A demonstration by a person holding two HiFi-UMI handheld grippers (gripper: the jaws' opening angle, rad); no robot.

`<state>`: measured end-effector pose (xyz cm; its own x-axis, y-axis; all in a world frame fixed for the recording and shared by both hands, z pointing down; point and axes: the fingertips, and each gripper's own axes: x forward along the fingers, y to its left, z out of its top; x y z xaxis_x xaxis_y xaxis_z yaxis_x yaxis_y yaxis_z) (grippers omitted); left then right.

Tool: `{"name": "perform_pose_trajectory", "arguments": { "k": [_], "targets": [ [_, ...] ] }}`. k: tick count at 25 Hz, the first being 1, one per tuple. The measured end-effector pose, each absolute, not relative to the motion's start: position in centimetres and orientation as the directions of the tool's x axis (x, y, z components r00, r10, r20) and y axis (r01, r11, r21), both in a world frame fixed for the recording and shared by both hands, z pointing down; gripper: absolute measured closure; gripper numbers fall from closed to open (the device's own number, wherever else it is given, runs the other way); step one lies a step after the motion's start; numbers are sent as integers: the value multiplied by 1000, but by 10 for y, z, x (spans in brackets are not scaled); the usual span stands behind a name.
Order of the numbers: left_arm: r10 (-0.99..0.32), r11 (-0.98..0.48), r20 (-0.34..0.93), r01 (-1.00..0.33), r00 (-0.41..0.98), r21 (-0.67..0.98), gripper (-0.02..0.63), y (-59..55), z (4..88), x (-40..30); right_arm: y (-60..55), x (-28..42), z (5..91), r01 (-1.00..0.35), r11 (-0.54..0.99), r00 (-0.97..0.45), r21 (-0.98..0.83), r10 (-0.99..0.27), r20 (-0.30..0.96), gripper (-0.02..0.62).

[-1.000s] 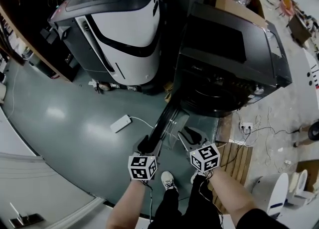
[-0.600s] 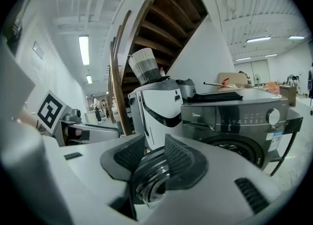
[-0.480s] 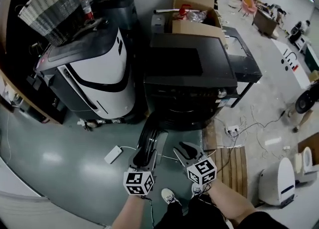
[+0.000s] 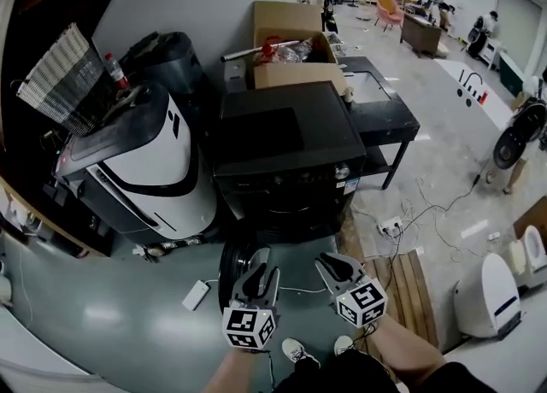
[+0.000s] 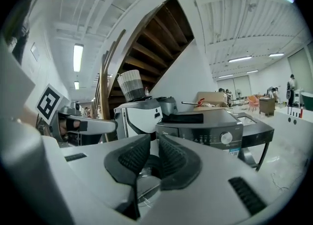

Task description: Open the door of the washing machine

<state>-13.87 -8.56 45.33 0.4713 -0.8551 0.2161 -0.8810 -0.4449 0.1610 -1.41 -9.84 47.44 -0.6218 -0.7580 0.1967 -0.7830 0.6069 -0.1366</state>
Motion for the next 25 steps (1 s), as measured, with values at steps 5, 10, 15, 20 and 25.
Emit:
{"name": "perform_pose_trajectory", "arguments": {
  "k": [5, 10, 15, 20, 25],
  "targets": [
    [-835, -486, 214, -861, 508, 147, 568, -68, 440, -82, -86, 48, 459, -798, 581, -602, -158, -779, 175, 568],
    [-817, -519, 215, -845, 535, 129, 583, -53, 429, -29, -73, 99, 443, -786, 593, -617, -174, -770, 163, 578],
    [-798, -544, 233, -831, 556, 116, 586, -34, 426, 11, -63, 141, 435, -798, 573, -600, -184, -782, 169, 578],
    [-801, -534, 242, -836, 548, 124, 586, -17, 426, 36, -52, 164, 435, -793, 575, -607, -201, -774, 182, 578],
    [-814, -503, 252, -852, 523, 145, 586, 2, 437, 50, -36, 171, 443, -770, 601, -637, -216, -747, 192, 578]
  ]
}}
